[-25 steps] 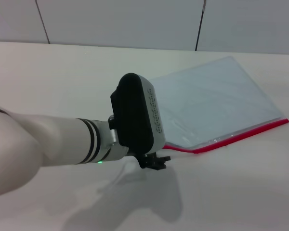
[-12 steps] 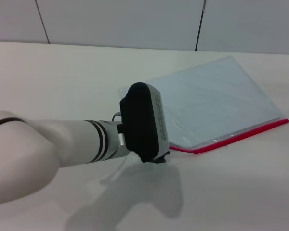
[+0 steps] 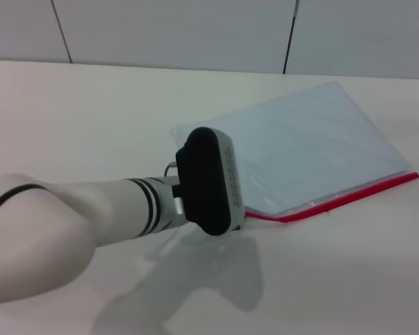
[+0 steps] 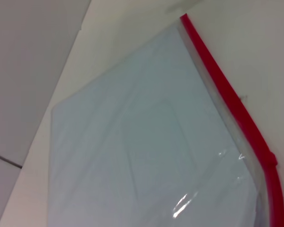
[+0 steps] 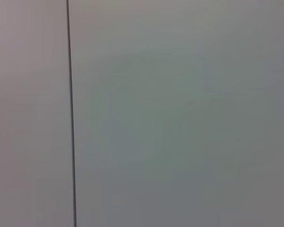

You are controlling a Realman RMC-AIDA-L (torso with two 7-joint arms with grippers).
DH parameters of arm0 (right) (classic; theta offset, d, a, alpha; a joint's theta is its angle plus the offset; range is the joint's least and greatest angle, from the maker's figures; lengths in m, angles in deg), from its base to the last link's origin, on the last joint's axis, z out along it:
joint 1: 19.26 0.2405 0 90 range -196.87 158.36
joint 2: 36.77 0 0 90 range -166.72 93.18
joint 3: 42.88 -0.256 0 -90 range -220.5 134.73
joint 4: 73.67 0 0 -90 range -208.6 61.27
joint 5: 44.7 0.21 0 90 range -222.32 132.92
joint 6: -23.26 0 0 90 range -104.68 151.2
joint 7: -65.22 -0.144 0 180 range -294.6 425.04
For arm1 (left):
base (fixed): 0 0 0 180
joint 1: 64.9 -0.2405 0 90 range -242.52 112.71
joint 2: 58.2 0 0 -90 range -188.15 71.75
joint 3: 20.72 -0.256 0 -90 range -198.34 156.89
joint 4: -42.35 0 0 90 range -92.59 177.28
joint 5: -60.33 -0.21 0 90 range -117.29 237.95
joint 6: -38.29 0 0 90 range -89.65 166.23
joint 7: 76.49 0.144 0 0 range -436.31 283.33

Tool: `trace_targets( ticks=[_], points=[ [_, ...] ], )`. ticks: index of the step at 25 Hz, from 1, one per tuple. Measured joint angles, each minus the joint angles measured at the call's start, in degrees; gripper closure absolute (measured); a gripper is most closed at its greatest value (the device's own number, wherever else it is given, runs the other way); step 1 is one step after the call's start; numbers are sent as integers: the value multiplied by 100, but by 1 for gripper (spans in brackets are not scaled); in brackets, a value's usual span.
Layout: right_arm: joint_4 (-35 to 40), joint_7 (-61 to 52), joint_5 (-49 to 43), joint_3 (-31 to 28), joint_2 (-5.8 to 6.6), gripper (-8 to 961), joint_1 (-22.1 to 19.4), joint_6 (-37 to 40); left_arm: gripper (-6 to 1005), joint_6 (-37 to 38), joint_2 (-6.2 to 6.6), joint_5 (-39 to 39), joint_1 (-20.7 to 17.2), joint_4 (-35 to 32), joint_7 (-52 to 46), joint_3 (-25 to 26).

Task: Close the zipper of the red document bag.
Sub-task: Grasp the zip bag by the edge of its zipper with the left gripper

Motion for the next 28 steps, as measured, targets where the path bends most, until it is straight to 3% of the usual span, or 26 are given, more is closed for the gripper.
trace_targets(
  ticks=[8, 14, 22, 25, 28],
  points=[
    [0, 0, 0, 0, 0, 63, 0, 3, 118, -274, -9, 138, 169, 270, -1, -257],
    [0, 0, 1, 0, 0, 64, -6, 3, 290, -282, -19, 142, 183, 338, 0, -323],
    [33, 20, -69, 54, 0, 64, -22, 93, 645, -569, -15, 58, 117, 410, 8, -417],
    [146, 199, -469, 126, 3, 64, -18, 315, 767, -773, -14, 9, 51, 426, 20, -434],
    [259, 490, -1040, 149, 13, 64, 31, 440, 828, -1043, -14, -81, -75, 432, 70, -437]
  ],
)
